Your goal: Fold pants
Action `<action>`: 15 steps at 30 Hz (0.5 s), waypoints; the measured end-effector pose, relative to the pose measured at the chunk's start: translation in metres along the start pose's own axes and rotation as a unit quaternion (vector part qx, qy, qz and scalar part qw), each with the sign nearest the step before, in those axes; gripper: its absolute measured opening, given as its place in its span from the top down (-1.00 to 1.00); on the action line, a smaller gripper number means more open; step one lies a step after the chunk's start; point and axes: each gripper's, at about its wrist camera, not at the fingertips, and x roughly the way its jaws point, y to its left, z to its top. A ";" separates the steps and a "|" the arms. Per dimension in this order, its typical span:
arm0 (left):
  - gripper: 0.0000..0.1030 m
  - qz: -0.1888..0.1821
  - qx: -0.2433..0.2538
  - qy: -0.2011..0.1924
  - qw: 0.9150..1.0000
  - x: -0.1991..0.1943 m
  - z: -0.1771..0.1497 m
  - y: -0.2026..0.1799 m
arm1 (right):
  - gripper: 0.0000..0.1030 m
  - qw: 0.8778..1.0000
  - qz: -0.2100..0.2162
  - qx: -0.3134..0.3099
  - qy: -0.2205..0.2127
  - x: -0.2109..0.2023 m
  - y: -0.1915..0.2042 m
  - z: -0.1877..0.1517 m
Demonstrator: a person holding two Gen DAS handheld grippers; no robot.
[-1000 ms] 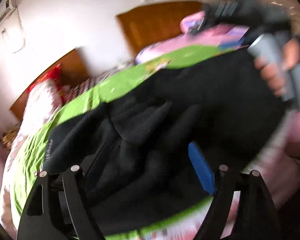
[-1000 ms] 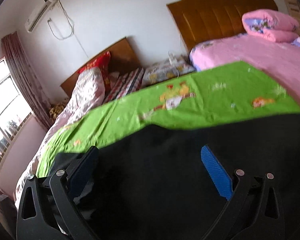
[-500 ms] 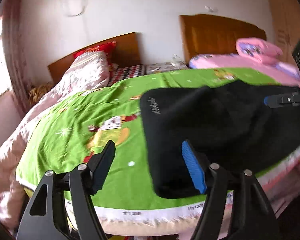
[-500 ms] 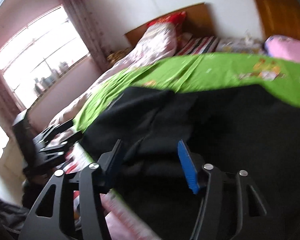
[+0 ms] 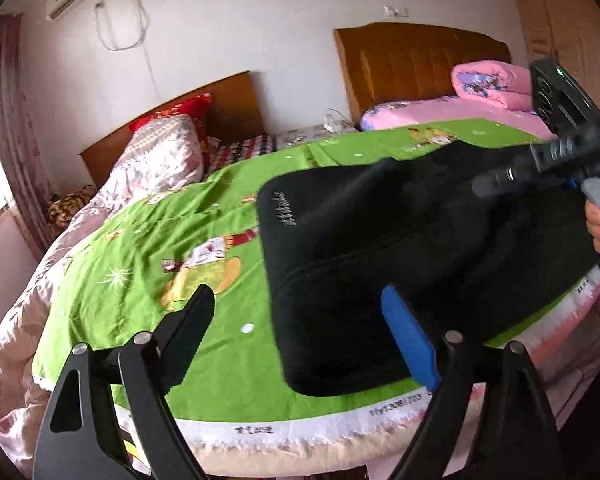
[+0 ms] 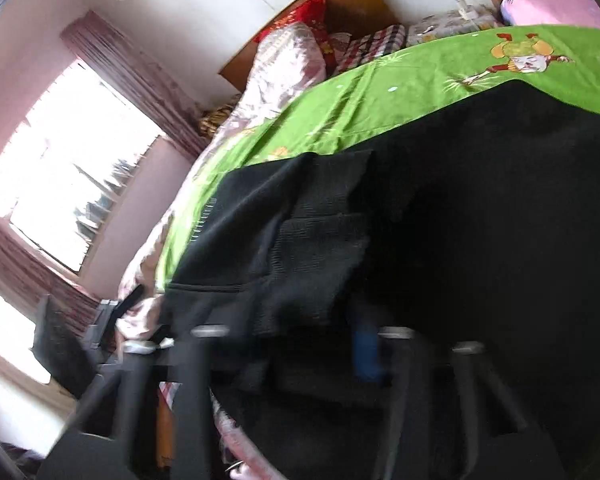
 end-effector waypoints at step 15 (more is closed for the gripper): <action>-0.81 0.011 -0.045 0.031 0.998 0.029 0.014 0.016 | 0.81 1.000 -0.021 -0.014 0.005 -0.011 -0.002 -0.034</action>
